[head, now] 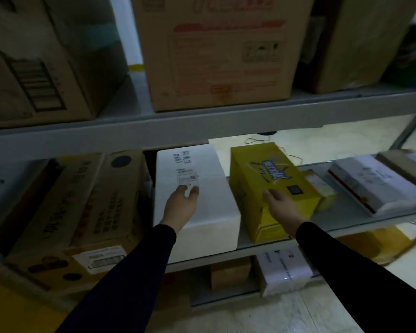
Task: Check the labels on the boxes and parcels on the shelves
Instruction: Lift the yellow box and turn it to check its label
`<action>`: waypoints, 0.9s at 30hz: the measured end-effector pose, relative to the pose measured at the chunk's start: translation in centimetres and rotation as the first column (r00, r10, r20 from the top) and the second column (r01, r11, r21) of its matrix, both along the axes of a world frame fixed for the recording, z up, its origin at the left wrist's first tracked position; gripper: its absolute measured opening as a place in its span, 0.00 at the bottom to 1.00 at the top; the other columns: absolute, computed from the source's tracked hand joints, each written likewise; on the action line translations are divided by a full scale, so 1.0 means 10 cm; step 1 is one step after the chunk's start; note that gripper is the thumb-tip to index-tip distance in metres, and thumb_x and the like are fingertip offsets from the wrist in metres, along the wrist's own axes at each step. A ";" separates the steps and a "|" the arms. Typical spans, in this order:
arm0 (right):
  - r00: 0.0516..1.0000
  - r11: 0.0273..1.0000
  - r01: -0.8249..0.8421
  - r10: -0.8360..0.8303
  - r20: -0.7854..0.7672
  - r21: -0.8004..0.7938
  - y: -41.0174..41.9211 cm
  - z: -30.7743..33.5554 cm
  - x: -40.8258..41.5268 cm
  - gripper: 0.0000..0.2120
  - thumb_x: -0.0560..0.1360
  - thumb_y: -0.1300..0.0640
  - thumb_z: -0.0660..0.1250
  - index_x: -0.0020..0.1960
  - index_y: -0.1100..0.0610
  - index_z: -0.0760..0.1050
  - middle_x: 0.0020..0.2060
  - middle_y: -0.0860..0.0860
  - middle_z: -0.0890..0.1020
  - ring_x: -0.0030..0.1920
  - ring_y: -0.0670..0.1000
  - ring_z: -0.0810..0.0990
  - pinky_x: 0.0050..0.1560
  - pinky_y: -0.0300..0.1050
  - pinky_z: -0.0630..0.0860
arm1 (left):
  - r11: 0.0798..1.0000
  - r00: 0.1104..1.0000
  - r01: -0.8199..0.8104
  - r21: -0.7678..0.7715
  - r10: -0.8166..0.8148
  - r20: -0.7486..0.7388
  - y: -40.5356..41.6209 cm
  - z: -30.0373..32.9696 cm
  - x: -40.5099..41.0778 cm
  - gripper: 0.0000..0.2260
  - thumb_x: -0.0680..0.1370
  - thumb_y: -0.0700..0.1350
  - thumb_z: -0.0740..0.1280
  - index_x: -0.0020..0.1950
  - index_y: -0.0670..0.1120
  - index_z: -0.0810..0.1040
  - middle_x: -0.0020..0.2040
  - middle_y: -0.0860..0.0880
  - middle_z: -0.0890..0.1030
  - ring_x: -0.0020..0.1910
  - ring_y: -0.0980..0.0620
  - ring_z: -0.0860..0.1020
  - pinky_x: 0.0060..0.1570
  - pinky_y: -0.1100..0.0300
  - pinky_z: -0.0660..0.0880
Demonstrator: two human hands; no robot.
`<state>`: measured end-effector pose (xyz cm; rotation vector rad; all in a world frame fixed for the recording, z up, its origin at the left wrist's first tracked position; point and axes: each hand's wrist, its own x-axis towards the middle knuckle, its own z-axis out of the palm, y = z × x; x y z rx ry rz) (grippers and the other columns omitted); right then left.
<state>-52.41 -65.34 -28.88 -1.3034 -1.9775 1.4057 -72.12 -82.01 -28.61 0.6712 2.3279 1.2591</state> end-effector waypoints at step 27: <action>0.955 0.809 -0.275 0.171 -0.241 -0.520 2.33 -1.07 0.71 0.29 0.78 0.37 0.63 0.73 0.50 0.70 0.62 0.52 0.82 0.59 0.54 0.83 0.60 0.56 0.79 | 0.968 0.785 -0.242 0.070 0.153 0.601 2.10 -0.85 1.22 0.23 0.81 0.59 0.63 0.74 0.53 0.68 0.65 0.49 0.79 0.58 0.47 0.80 0.62 0.42 0.76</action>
